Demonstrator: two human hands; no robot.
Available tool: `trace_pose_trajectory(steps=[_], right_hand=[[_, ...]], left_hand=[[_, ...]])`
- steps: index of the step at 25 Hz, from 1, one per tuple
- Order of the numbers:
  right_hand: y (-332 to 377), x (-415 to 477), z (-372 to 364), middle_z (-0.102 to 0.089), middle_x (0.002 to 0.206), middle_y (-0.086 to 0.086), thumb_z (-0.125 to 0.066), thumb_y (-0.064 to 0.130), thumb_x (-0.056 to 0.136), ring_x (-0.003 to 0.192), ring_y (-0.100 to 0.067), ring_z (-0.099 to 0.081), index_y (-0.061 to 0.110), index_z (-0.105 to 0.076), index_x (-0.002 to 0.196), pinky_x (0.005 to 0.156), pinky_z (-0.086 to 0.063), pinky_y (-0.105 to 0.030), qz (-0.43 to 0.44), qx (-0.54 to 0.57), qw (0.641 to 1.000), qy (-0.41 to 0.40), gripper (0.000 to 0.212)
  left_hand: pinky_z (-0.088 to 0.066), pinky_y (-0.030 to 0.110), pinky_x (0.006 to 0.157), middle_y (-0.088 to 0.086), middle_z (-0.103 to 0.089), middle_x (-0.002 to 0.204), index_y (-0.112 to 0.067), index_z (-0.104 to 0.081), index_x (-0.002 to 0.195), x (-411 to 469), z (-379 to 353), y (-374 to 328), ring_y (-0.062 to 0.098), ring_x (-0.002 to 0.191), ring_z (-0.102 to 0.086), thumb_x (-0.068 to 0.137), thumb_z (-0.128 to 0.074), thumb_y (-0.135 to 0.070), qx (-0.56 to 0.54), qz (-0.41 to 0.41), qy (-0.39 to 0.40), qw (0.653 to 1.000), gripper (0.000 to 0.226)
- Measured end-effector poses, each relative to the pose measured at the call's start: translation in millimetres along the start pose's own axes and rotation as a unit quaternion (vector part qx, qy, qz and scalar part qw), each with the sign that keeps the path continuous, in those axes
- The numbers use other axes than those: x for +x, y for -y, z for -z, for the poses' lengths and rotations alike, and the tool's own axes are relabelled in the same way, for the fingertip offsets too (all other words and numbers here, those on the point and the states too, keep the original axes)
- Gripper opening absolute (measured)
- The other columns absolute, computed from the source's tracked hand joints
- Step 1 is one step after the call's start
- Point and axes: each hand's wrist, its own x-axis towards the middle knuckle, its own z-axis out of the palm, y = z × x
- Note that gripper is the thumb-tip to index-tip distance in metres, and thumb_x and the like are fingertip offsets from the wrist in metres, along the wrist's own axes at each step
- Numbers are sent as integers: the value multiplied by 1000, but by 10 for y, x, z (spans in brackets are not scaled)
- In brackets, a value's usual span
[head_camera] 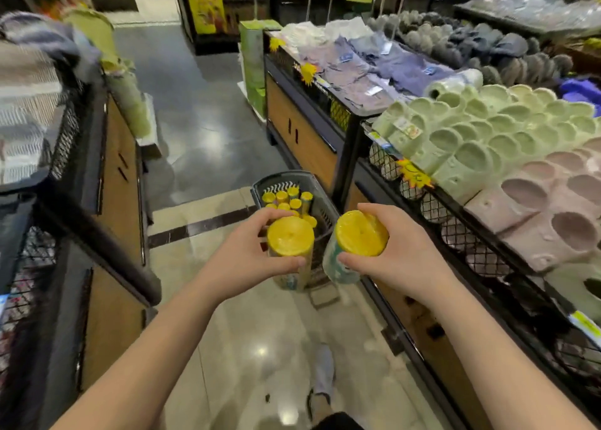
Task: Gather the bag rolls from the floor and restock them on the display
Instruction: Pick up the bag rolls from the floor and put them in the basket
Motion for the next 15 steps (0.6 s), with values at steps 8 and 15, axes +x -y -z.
trace_pose_trajectory(steps=[8, 15], right_hand=[[-583, 2254, -41, -43, 143, 22, -78, 63, 68, 129, -5, -48, 44, -38, 145, 99, -47, -36, 31, -44, 996, 68, 89], [-842, 3623, -449, -40, 146, 18, -78, 60, 72, 130, -9, -48, 39, -35, 149, 94, -45, -35, 7, -50, 990, 128, 91]], left_hand=[[-52, 12, 73, -16, -61, 118, -36, -55, 128, 1941, 99, 341, -9, 98, -59, 70, -91, -28, 27, 47, -46, 997, 69], [-56, 32, 90, -19, -57, 123, -46, -52, 126, 3199, 397, 1022, 4, 111, -58, 54, -83, -58, 70, 109, -26, 991, 79]])
